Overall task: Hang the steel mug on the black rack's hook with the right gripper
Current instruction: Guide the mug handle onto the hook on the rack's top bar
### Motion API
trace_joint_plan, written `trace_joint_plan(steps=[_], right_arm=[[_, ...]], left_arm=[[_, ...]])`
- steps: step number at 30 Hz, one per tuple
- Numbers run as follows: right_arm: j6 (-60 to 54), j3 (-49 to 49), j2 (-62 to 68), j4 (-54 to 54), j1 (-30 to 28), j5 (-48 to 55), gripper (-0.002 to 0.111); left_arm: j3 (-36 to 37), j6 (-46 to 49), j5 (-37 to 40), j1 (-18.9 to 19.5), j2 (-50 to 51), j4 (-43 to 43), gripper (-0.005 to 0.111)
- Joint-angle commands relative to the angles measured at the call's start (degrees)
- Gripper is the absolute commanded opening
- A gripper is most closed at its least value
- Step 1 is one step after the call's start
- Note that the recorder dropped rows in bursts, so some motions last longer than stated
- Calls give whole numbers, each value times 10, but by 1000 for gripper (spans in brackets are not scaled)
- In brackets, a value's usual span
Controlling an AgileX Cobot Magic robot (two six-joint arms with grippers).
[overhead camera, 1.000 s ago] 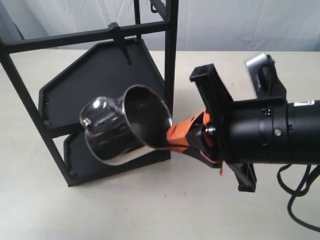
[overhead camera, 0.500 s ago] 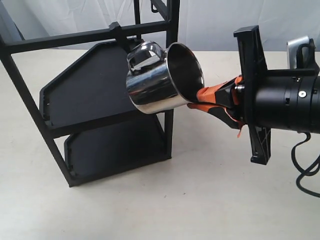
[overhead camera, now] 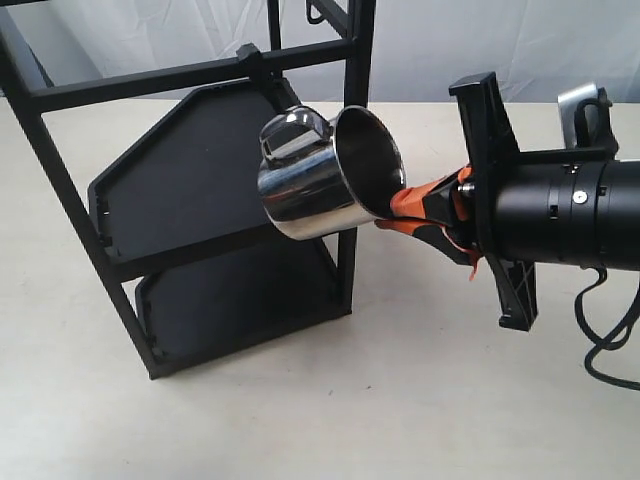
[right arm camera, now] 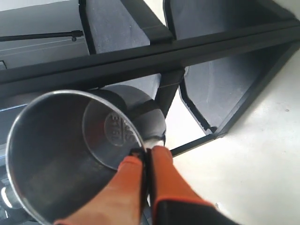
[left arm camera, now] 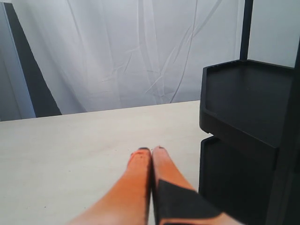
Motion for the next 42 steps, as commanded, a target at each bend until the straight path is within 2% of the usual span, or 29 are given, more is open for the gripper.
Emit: trace_joint_plan(steps=[1,13,18,29,42], right_arm=[[-2,0,2,-13,-5,-20,-1],[-2,0,2,-37,-5,-29,-1],[-18,-12,-6,21,-5,-2,-1],[-13,-32,-8,23,-5,-2,-1],[3,34,-6,-2,-5,-42,-1]], left_arm=[[0,-1,-3,-3,-3,0,2],[0,-1,-3,-3,-3,0,2],[0,-1,-3,-3,-3,0,2],[0,-1,-3,-3,-3,0,2],[0,-1,-3,-3,-3,0,2]])
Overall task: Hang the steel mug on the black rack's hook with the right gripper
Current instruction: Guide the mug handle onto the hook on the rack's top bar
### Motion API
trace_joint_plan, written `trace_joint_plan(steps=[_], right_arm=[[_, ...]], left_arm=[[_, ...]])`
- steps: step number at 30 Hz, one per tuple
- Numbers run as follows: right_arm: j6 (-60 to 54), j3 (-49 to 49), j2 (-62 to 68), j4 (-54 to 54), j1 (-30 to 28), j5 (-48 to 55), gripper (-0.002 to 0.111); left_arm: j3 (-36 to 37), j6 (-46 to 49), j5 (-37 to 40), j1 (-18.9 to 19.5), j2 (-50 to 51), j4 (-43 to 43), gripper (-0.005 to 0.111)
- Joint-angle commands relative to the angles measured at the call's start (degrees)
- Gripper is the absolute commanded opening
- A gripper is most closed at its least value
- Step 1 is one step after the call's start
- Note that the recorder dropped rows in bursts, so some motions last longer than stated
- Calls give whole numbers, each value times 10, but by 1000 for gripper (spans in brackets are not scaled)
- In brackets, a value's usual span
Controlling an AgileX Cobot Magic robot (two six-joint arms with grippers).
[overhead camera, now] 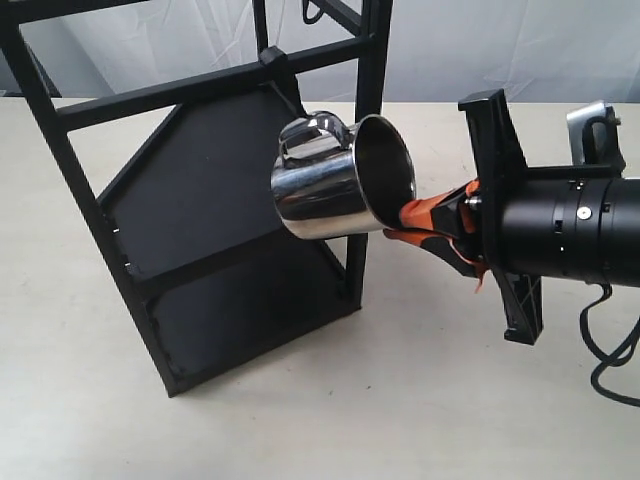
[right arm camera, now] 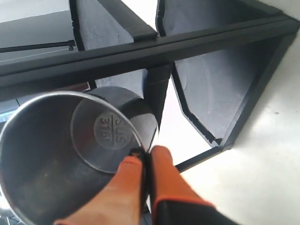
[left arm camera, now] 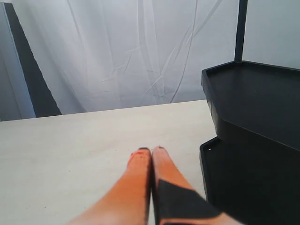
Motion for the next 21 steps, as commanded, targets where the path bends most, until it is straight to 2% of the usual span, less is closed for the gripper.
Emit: trace_joint_plan(steps=[1,21], right_arm=[[1,9,-1,-13,-3,-34,-1],[-3,9,-7,-8,-3,-56,-1]], left_arm=[[0,-1,-3,-3,-3,0,2],[0,-1,-3,-3,-3,0,2]])
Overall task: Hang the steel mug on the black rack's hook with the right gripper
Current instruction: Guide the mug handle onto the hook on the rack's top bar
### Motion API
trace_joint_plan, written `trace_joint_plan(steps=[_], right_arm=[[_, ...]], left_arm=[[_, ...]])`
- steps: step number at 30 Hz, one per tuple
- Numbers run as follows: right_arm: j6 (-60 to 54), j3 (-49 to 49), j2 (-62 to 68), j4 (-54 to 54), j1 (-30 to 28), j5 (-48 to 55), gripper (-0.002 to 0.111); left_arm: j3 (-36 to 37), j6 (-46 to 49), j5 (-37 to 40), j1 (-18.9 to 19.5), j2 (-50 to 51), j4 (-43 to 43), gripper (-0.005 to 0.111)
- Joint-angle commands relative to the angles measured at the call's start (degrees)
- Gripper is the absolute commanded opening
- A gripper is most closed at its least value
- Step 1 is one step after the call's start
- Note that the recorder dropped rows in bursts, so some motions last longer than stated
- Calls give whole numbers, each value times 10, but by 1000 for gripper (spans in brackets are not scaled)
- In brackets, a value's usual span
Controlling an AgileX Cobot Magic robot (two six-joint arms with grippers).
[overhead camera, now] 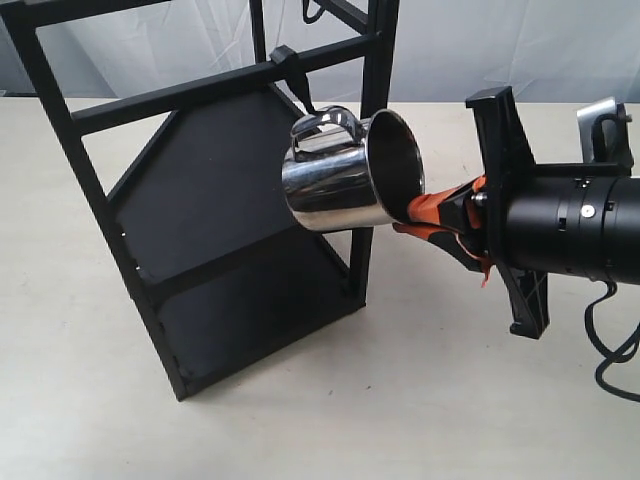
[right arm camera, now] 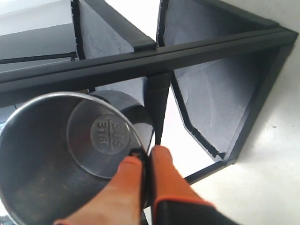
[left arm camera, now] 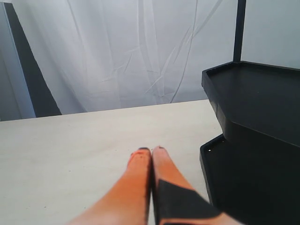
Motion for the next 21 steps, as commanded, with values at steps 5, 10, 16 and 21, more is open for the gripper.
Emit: trace_joint_plan(steps=[5,10,16,21], right_arm=[[-2,7,-2,-10,-3,-29,-1],[-2,7,-2,-9,-3,-29,-1],[-7,7,-2,-9,-3,-26,-1],[-7,7,-2,-9,-3,-25,-1]], left_arm=[[0,-1,-3,-3,-3,0,2],[0,-1,-3,-3,-3,0,2],[0,-1,-3,-3,-3,0,2],[0,-1,-3,-3,-3,0,2]])
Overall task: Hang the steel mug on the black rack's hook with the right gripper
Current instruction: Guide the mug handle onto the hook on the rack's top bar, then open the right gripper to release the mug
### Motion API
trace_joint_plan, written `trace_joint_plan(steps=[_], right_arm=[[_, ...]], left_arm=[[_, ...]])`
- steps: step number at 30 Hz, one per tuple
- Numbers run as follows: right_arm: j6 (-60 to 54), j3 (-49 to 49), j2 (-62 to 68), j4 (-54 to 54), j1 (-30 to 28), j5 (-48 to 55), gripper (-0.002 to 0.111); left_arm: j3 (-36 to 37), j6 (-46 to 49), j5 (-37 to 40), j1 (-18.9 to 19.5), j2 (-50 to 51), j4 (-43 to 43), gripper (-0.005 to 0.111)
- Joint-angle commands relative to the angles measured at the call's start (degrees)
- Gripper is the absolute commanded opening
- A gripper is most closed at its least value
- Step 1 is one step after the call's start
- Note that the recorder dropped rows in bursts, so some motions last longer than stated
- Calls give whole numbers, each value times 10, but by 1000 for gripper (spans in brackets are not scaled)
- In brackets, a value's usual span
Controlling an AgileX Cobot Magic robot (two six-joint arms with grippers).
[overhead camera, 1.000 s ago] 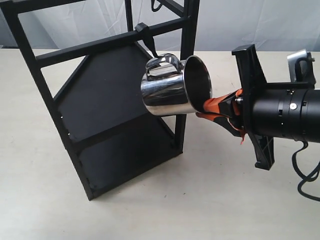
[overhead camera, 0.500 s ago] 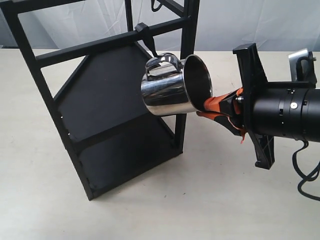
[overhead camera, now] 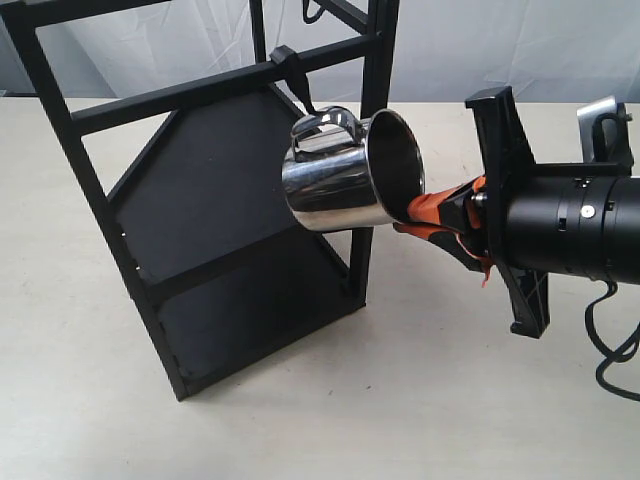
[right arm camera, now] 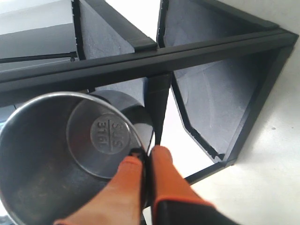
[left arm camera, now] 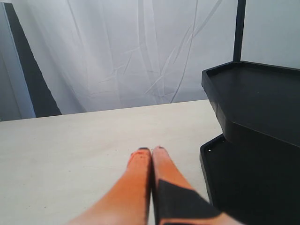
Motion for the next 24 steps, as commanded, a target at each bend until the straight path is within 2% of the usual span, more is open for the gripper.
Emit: trace_joint_plan(steps=[1,9,11,12,13,14,24], right_arm=[[-4,7,-2,-9,-3,-19,-1],[-4,7,-2,-12,-3,-19,2],[-4,7,-2,-15,-3,-19,22],[-4,7,-2,-15,-3,-17,37],[-4,7,-2,-15,-3,-14,47],[-4,6,-3,-15,-3,-14,50],[-4,6,-44,-35,-3,-44,50]], left_arm=[[0,-1,-3,-3,-3,0,2],[0,-1,-3,-3,-3,0,2],[0,-1,-3,-3,-3,0,2],[0,-1,-3,-3,-3,0,2],[0,-1,-3,-3,-3,0,2],[0,-1,-3,-3,-3,0,2],[0,-1,-3,-3,-3,0,2]])
